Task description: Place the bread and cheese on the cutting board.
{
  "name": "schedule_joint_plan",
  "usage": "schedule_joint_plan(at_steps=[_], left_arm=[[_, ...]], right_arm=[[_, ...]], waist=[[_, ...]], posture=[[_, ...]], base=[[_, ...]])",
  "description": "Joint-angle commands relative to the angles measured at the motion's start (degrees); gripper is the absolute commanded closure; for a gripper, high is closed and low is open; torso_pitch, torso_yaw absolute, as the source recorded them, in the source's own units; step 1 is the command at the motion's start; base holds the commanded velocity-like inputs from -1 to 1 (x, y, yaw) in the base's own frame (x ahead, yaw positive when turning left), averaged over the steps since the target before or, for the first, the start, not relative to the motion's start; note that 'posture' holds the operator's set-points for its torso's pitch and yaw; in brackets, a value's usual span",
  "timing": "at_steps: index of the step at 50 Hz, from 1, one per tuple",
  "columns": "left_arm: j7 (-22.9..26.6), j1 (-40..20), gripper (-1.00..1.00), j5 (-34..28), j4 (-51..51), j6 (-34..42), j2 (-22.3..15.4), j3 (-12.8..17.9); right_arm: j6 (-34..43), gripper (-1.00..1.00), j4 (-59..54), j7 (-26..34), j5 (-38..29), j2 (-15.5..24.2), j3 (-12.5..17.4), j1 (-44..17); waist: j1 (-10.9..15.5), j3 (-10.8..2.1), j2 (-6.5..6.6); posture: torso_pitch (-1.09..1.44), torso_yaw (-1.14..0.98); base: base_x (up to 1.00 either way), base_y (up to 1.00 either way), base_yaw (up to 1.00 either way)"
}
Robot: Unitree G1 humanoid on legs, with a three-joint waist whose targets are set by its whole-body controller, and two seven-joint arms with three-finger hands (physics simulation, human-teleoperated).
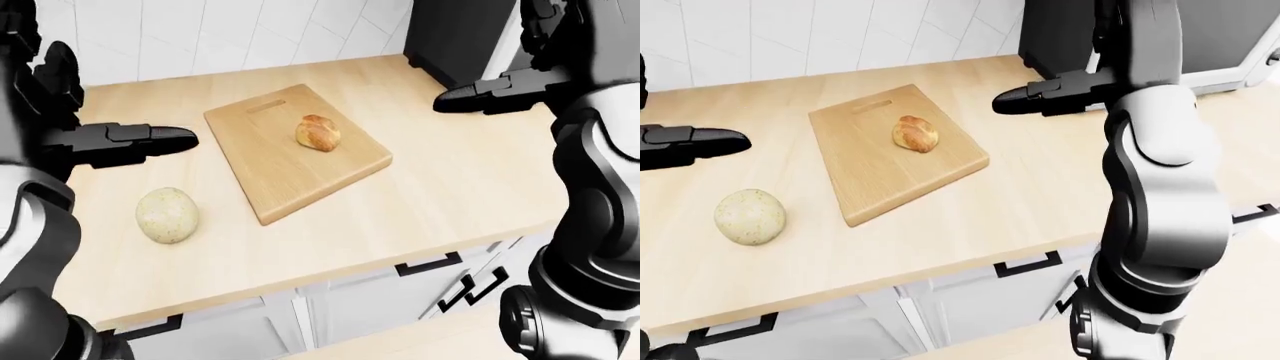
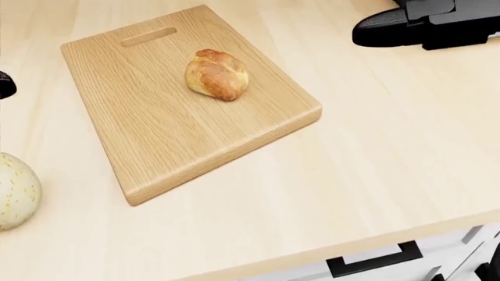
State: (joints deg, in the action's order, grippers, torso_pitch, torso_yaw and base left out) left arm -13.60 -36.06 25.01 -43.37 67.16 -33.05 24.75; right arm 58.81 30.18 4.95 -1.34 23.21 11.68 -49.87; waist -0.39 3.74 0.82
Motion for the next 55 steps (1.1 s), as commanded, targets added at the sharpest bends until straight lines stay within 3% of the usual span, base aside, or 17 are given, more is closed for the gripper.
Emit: schedule_joint_plan(at_steps=[1,8,13,32,42,55], left_arm=[[1.02,-0.06,-1.0,-0.89,-1.99,-1.71,-0.59,1.31],[4.18,5.8,-1.0,-4.36,-3.59,-3.79,1.97,2.04],[7.83,12.13,-1.0,-5.34,-6.29,-8.46,5.21,5.08],[21.44,25.71,-1.0,-15.78,-7.23,-23.56,13.71,3.45],[26.39,29.08,-1.0,-21.51,-3.21,-31.25,17.96,2.4],[28.43,31.06,-1.0,-24.12,-0.44,-36.21,20.21,0.98]], right_arm=[[-1.41,-1.0,1.41,-0.4,0.01,0.71,0.59,-1.72],[-1.81,-1.0,1.06,-1.21,1.43,0.59,0.91,-1.55],[-2.93,-1.0,0.24,-1.66,1.72,0.46,0.61,-0.83],[-4.68,-1.0,-1.38,-1.25,0.08,-0.86,-0.48,0.33],[-5.22,-1.0,-1.87,-0.79,-0.82,-1.58,-0.95,0.41],[-5.84,-1.0,-2.52,-0.22,-1.78,-2.28,-1.36,0.51]], waist=[[0.0,-1.51,0.1],[0.17,-1.63,0.04],[0.13,-1.66,0.0],[0.52,-2.11,-0.29],[0.64,-2.3,-0.48],[0.65,-2.51,-0.62]], posture=[[0.0,0.0],[0.0,0.0],[0.0,0.0],[0.0,0.0],[0.0,0.0],[0.0,0.0]], base=[[0.0,0.0,0.0],[0.0,0.0,0.0],[0.0,0.0,0.0],[0.0,0.0,0.0],[0.0,0.0,0.0],[0.0,0.0,0.0]])
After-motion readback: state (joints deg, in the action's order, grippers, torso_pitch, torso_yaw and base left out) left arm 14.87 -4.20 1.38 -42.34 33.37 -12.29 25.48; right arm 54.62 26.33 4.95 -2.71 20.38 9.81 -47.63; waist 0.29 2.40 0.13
